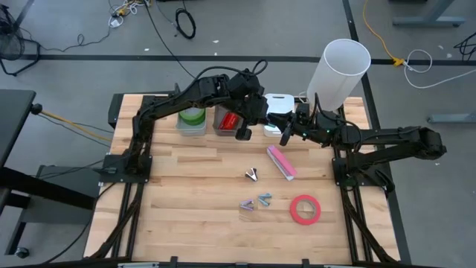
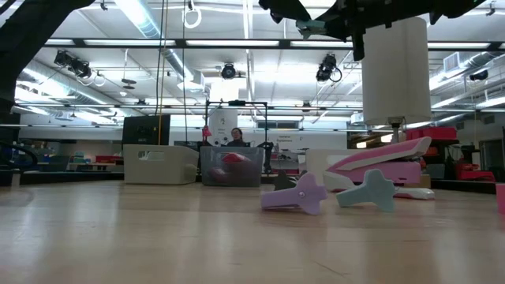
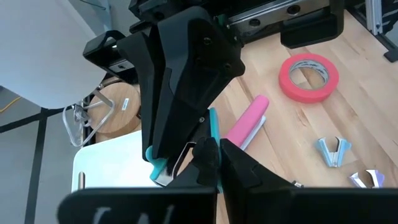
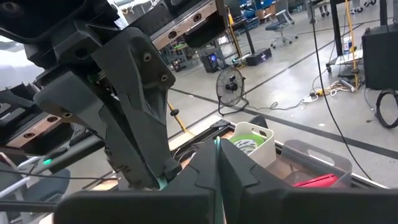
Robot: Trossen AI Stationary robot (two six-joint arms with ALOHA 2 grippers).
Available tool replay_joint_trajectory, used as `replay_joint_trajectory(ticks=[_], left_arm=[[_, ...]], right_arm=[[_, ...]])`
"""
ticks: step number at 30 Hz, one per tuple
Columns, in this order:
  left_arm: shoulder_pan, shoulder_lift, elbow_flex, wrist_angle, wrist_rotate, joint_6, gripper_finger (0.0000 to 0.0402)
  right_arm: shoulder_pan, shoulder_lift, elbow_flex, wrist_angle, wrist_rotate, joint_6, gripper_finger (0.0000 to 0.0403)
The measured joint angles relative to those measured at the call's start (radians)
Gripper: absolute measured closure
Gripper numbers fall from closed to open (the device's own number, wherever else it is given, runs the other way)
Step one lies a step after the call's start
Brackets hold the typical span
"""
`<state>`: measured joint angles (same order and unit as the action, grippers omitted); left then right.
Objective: Pick and place Stapler, Stapler remover, tape
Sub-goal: Put the top light blue staple remover into the white bin
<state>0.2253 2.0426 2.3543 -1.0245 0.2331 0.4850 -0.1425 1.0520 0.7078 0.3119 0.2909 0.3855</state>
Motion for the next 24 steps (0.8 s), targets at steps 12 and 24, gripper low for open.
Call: replay_joint_trajectory(ticks=[12,24], left_arm=[[0.0,0.0,0.0,0.001,0.003,-0.002,0.0385],[0.0,0.0,0.0,0.001,-0.004,-0.033,0.0313]], right_arm=[[0.0,0.0,0.0,-0.004,-0.019,-0.009,0.0399],[0.0,0.001,-0.002,-0.008,-0.015,-0.012,0.0399]])
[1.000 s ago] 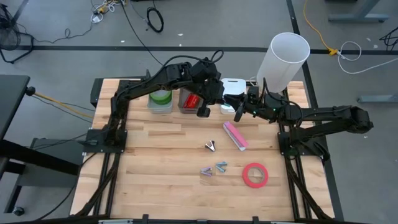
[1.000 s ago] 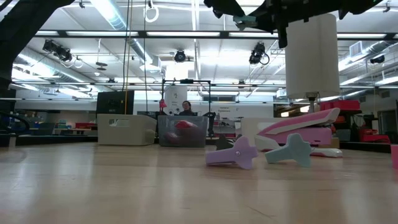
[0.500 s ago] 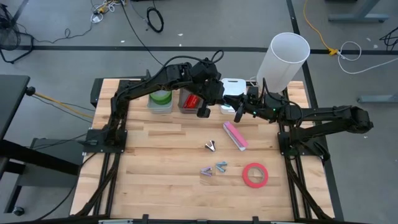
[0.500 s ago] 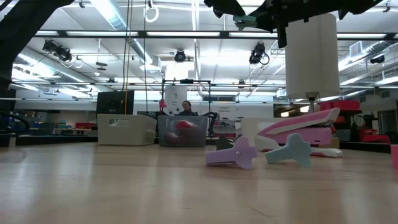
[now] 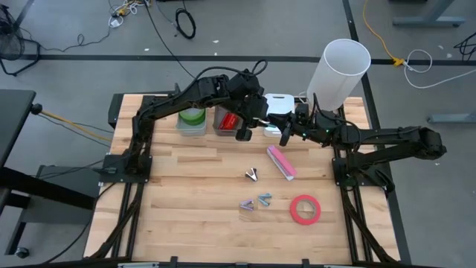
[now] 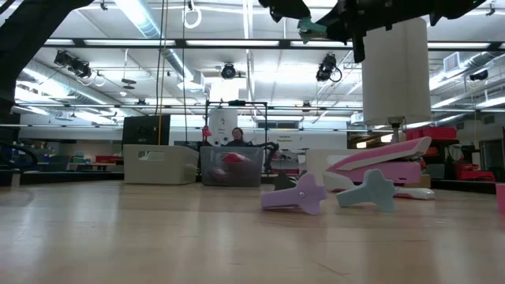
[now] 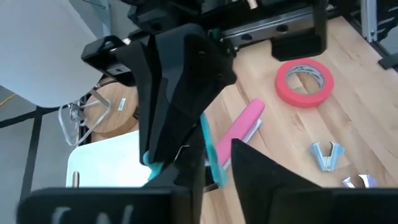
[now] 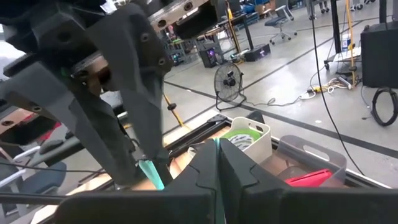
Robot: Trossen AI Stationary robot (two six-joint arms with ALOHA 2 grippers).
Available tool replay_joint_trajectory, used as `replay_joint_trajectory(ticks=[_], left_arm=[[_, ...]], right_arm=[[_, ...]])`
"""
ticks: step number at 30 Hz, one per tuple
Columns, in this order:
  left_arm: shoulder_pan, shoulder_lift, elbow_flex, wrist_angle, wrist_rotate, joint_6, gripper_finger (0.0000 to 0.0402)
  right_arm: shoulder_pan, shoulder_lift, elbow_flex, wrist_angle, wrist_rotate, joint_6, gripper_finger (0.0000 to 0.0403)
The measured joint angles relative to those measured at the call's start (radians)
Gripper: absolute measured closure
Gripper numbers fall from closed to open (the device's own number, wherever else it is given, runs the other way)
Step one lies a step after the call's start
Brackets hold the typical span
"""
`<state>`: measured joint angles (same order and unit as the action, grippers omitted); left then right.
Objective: Pick and place Stapler, Stapler remover, tape
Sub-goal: Put the top light blue staple remover into the white bin
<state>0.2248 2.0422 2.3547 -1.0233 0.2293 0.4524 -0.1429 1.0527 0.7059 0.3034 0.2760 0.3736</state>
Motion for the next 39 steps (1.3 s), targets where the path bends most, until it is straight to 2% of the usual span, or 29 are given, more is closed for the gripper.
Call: replay_joint_trajectory(ticks=[7,12,18,32,39], left_arm=[[0.0,-0.025,0.002,0.008,-0.036,-0.024,0.0251],[0.0,-0.059,0.002,0.019,-0.042,-0.056,0.0229],[0.0,-0.079,0.002,0.021,-0.042,-0.07,0.0231],[-0.003,-0.083,0.002,0.023,-0.042,-0.066,0.0252],[-0.003,-0.083,0.002,0.025,-0.042,-0.067,0.0253]], right_arm=[[-0.001,0.0,0.0,-0.002,0.003,-0.015,0.0399],[-0.016,0.0,0.0,-0.016,0.003,-0.016,0.04],[-0.06,0.0,0.0,-0.048,0.004,-0.018,0.04],[-0.213,0.013,0.0,-0.327,0.056,-0.043,0.04],[-0.265,0.094,0.0,-0.31,0.056,-0.043,0.04]])
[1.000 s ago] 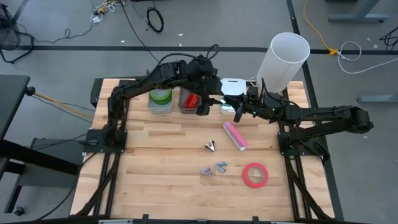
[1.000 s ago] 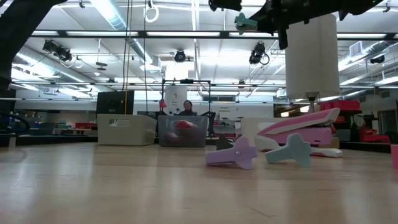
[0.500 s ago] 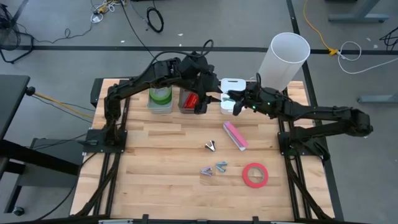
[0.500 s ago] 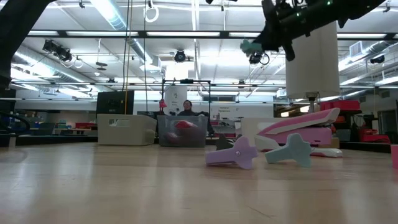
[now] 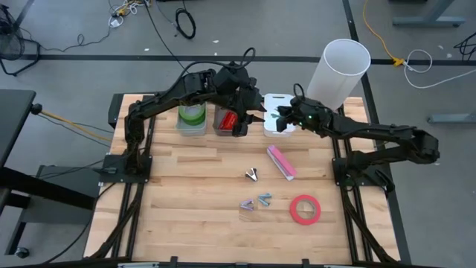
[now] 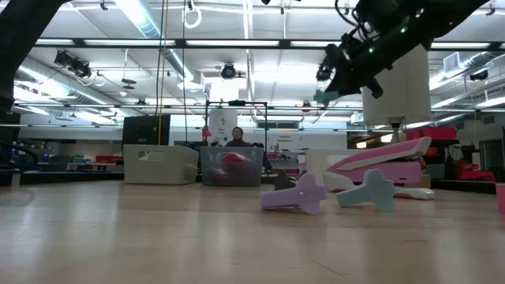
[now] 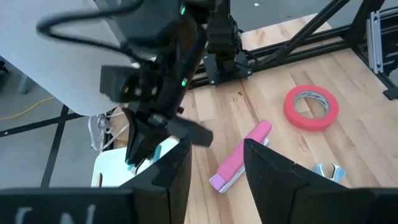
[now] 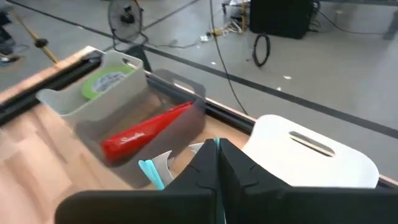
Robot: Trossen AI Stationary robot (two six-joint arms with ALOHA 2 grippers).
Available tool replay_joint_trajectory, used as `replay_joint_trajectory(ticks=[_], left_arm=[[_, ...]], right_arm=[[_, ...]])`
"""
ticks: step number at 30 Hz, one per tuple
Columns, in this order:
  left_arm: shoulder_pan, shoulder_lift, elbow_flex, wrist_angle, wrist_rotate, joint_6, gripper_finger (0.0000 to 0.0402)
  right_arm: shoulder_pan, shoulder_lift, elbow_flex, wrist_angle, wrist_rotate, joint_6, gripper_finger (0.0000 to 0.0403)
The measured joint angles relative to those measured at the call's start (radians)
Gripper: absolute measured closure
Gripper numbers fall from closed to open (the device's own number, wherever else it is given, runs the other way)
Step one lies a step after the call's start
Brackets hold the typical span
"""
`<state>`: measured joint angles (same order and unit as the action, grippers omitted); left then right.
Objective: Pick and place Stapler, Stapler remover, tape
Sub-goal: Put the top light blue staple remover into the white bin
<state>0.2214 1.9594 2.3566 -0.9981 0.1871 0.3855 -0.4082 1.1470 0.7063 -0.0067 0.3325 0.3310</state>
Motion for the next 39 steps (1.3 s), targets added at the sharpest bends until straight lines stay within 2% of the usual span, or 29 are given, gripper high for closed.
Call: replay_joint_trajectory(ticks=[10,26,32,39], left_arm=[[0.0,0.0,0.0,-0.001,0.0,0.001,0.0253],[0.0,0.0,0.0,-0.001,0.0,0.0,0.0253],[0.0,0.0,0.0,-0.001,0.0,0.001,0.0253],[0.0,0.0,0.0,-0.001,0.0,0.001,0.0253]], right_arm=[[-0.061,0.141,0.0,0.036,0.053,0.002,0.04],[-0.116,0.244,0.0,0.072,0.052,0.029,0.0398],[-0.116,0.244,0.0,0.074,0.044,0.028,0.0377],[-0.116,0.244,0.0,0.074,0.044,0.028,0.0325]])
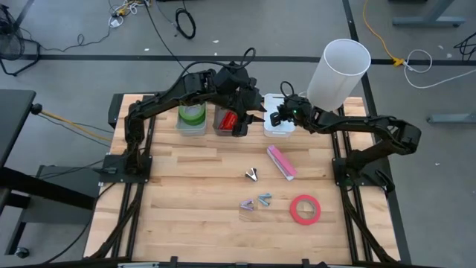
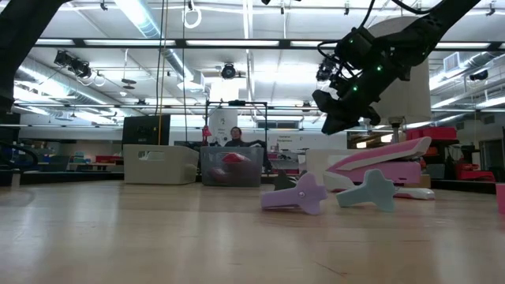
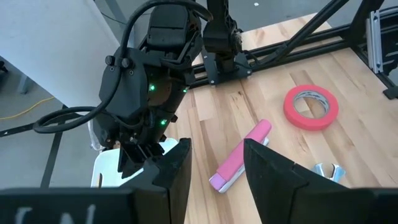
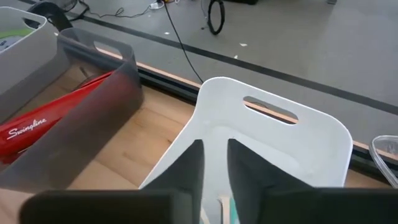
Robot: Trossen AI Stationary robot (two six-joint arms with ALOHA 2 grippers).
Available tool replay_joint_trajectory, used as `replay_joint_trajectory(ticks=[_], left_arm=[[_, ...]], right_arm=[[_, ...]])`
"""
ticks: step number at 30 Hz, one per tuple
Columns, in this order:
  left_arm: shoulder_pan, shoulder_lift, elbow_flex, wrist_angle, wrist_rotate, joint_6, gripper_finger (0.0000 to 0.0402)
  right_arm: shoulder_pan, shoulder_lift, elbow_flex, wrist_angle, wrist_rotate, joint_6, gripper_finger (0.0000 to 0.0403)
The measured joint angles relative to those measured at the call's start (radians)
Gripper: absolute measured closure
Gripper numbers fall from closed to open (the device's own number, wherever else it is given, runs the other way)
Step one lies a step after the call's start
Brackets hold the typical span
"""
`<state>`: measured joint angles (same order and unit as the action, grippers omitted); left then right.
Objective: Pick and place Stapler, Stapler remover, tape
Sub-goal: Put the top light blue staple remover into the white bin, then put the pink stapler into the black bin
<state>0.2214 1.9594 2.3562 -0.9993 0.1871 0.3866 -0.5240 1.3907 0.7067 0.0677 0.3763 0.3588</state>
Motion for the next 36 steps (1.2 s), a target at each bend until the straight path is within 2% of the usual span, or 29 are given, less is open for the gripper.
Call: replay_joint_trajectory(ticks=[7,12,17,23,27,31,36], left_arm=[[0.0,0.0,0.0,0.0,0.0,0.0,0.0252],[0.0,0.0,0.0,-0.001,0.0,-0.001,0.0252],[-0.007,0.0,0.0,-0.005,0.0,-0.006,0.0253],[-0.013,-0.006,-0.001,-0.076,0.0,-0.008,0.0253],[-0.006,-0.013,-0.001,-0.131,0.003,-0.032,0.0253],[0.001,-0.021,-0.001,-0.187,0.05,-0.063,0.0253],[-0.001,-0.021,-0.001,-0.251,0.073,-0.088,0.0253]], right_arm=[[0.006,0.0,0.0,0.025,-0.018,0.0,0.0273],[0.029,-0.012,0.0,0.124,-0.111,-0.032,0.0256],[0.072,-0.065,0.0,0.138,-0.167,-0.127,0.0256],[0.137,-0.162,0.0,0.087,-0.187,-0.234,0.0265],[0.177,-0.232,0.0,0.065,-0.234,-0.244,0.0268],[0.226,-0.287,0.0,0.043,-0.283,-0.245,0.0268],[0.3,-0.312,0.001,0.004,-0.313,-0.245,0.0268]])
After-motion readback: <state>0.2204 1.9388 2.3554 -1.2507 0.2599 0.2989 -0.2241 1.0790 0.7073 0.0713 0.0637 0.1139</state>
